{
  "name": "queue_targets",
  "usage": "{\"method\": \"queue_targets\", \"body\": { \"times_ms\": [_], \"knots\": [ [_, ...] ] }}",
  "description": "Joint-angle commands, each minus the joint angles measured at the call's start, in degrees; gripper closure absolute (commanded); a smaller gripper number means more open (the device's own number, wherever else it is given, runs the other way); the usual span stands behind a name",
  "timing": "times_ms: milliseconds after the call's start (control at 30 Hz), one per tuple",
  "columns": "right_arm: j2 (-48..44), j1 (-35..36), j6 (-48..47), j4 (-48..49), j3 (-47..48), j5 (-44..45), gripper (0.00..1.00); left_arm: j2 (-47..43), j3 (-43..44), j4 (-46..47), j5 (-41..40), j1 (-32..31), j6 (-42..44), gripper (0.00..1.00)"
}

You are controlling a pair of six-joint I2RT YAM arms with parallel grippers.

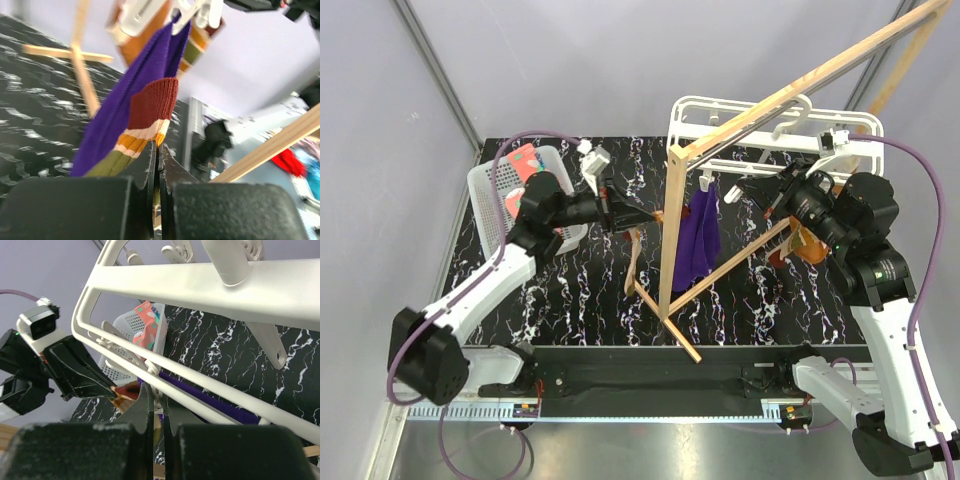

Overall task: Clip the socks to the hanger
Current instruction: Clamp the sock onto the hanger.

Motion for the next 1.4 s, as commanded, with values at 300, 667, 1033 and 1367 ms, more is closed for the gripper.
{"method": "queue_targets", "body": {
  "times_ms": [300,667,1033,1367],
  "knots": [
    [1.9,1.0,-0.1,-5.2,-0.3,-7.1,1.00,5.2,7.1,9.3,12.5,-5.0,-6.5,1.00],
    [2.1,1.1,-1.0,-5.6,-0.3,-7.3,1.00,1.1,12.7,-11.7,12.1,-4.1,6.7,1.00],
    [2.4,1.1,-1.0,-4.9,-0.4,-9.6,1.00,10.6,11.9,15.9,19.9,-3.9,-19.5,1.00],
    [1.5,1.0,-0.6,-1.8,-0.9,-15.4,1.00,24.1,16.6,56.5,18.6,-5.2,-53.1,1.00]
  ]
}}
